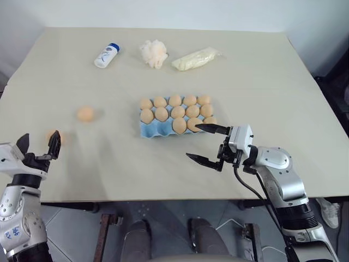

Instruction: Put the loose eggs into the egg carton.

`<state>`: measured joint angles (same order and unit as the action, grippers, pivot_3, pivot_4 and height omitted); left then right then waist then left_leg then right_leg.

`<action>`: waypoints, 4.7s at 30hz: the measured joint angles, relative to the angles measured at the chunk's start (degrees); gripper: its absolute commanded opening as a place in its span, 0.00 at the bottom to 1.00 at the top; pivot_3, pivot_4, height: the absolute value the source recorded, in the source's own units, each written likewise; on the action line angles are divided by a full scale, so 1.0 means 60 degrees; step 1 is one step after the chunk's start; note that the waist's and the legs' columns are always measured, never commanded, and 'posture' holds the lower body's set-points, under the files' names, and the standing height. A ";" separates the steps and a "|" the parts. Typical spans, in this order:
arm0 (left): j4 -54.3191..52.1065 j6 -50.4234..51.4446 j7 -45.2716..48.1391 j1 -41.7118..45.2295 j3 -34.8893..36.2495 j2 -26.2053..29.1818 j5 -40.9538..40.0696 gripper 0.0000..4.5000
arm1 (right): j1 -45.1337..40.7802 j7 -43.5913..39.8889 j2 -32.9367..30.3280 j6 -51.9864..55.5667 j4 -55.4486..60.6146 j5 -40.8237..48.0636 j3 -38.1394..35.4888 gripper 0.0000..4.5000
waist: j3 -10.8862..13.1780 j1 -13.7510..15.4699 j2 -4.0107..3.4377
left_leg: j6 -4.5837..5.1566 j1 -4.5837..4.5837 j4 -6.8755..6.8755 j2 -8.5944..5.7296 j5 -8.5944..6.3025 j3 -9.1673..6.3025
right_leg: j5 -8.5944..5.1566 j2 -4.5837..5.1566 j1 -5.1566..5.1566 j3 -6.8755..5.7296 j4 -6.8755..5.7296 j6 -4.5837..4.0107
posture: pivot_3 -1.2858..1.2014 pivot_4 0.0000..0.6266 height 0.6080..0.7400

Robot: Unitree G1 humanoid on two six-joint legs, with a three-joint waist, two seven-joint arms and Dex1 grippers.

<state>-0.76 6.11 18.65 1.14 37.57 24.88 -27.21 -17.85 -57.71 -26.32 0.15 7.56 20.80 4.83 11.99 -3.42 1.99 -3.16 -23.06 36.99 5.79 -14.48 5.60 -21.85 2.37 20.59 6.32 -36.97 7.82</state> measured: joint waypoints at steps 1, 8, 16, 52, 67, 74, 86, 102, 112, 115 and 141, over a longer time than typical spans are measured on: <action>0.0326 -0.0002 -0.0028 0.0224 -0.0075 0.0102 0.0098 1.00 | 0.0056 0.0013 -0.0018 0.0006 0.0001 -0.0003 -0.0017 1.00 | 0.0000 -0.0001 0.0000 | -0.0002 0.0000 0.0000 -0.0001 0.0002 0.0001 | 0.0000 0.0000 0.0000 0.0000 0.0000 0.0001 | 0.52 0.24 1.00; 0.2255 0.0034 -0.0085 0.1528 -0.0871 0.0544 0.0733 0.96 | 0.0026 0.0208 -0.0038 0.0017 0.0032 -0.0080 -0.0037 1.00 | -0.0001 0.0029 0.0002 | -0.0028 -0.0004 0.0002 0.0004 0.0015 0.0012 | 0.0001 -0.0004 0.0011 -0.0004 -0.0002 0.0003 | 0.52 0.24 1.00; 0.3510 -0.0004 0.0067 0.2054 -0.1205 0.0942 0.1128 0.44 | 0.0080 0.0430 -0.0053 0.0038 0.0065 -0.0102 -0.0047 1.00 | -0.0001 0.0019 0.0002 | -0.0041 -0.0004 0.0002 0.0019 0.0012 0.0043 | 0.0002 -0.0004 0.0031 -0.0006 -0.0008 0.0005 | 0.52 0.24 1.00; 0.5502 -0.1409 0.6276 0.6788 -0.6990 -0.0897 0.2021 0.97 | 0.3438 0.1964 -0.1505 0.0019 0.1811 -0.0070 -0.2759 1.00 | -0.0004 0.0295 -0.0001 | -0.0026 -0.0010 0.0030 0.0006 0.0021 0.0082 | 0.0021 -0.0008 0.0025 0.0040 0.0029 0.0047 | 0.52 0.24 1.00; 0.3043 -0.1114 0.5861 0.4052 -0.4275 0.1154 0.1089 0.99 | 0.2485 0.1560 -0.1493 0.0221 0.1822 0.0110 -0.2039 1.00 | -0.0005 0.0008 -0.0002 | -0.0024 0.0002 0.0030 0.0019 0.0020 0.0090 | 0.0020 -0.0003 0.0024 0.0041 0.0006 0.0044 | 0.52 0.24 1.00; 0.1173 -0.0742 0.4189 0.1047 -0.2363 0.1294 0.0816 0.99 | 0.1569 0.0964 -0.1208 0.0224 0.1188 0.0211 -0.1295 1.00 | -0.0005 0.0086 0.0000 | -0.0004 0.0001 0.0022 0.0013 0.0008 0.0077 | 0.0020 0.0016 0.0017 0.0018 0.0006 0.0042 | 0.52 0.24 1.00; 0.0651 -0.0096 0.2075 -0.0201 -0.0998 0.0805 0.0443 0.99 | 0.0812 0.0557 -0.0962 0.0181 0.0567 0.0214 -0.1021 1.00 | -0.0009 0.0067 0.0007 | 0.0028 0.0009 0.0011 0.0007 -0.0010 0.0070 | 0.0026 0.0022 0.0014 0.0004 0.0007 0.0026 | 0.52 0.24 1.00; 0.4912 -0.0118 0.0869 0.5053 -0.2996 0.0916 0.1832 0.99 | 0.0925 0.0857 -0.0950 0.0363 0.0806 0.0172 -0.0856 1.00 | -0.0010 0.0034 0.0009 | -0.0028 -0.0009 0.0014 0.0020 0.0022 0.0126 | 0.0030 0.0013 0.0078 0.0008 -0.0010 0.0036 | 0.52 0.24 1.00; 0.6332 -0.0349 0.0950 0.5595 -0.3289 0.0882 0.2163 0.49 | 0.1093 0.1239 -0.0947 0.0412 0.0982 0.0117 -0.0859 1.00 | -0.0010 0.0050 0.0011 | -0.0036 -0.0021 0.0028 0.0031 0.0028 0.0195 | 0.0030 0.0023 0.0150 0.0015 -0.0073 0.0037 | 0.52 0.24 1.00; 0.6160 -0.0426 0.1451 0.5544 -0.3291 0.0824 0.1991 0.39 | 0.1102 0.1300 -0.0947 0.0412 0.0988 0.0117 -0.0859 1.00 | -0.0010 0.0055 0.0011 | -0.0034 -0.0021 0.0034 0.0029 0.0033 0.0198 | 0.0031 0.0024 0.0149 0.0016 -0.0078 0.0037 | 0.52 0.24 1.00; 0.3534 -0.0942 0.4976 0.5280 -0.5103 0.0410 0.1494 0.79 | 0.1694 0.1825 -0.0909 0.0444 0.1665 0.0091 -0.0885 1.00 | -0.0011 0.0017 0.0011 | -0.0035 -0.0017 0.0024 0.0030 0.0038 0.0198 | 0.0032 0.0019 0.0150 0.0038 -0.0077 0.0040 | 0.52 0.24 1.00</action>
<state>20.44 0.45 48.51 32.82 6.95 27.35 -18.25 -7.69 -46.76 -31.78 2.81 17.55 21.34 -0.48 11.92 -3.31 2.06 -3.37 -23.16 37.13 5.97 -14.25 6.78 -21.66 2.49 21.49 6.55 -37.43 8.06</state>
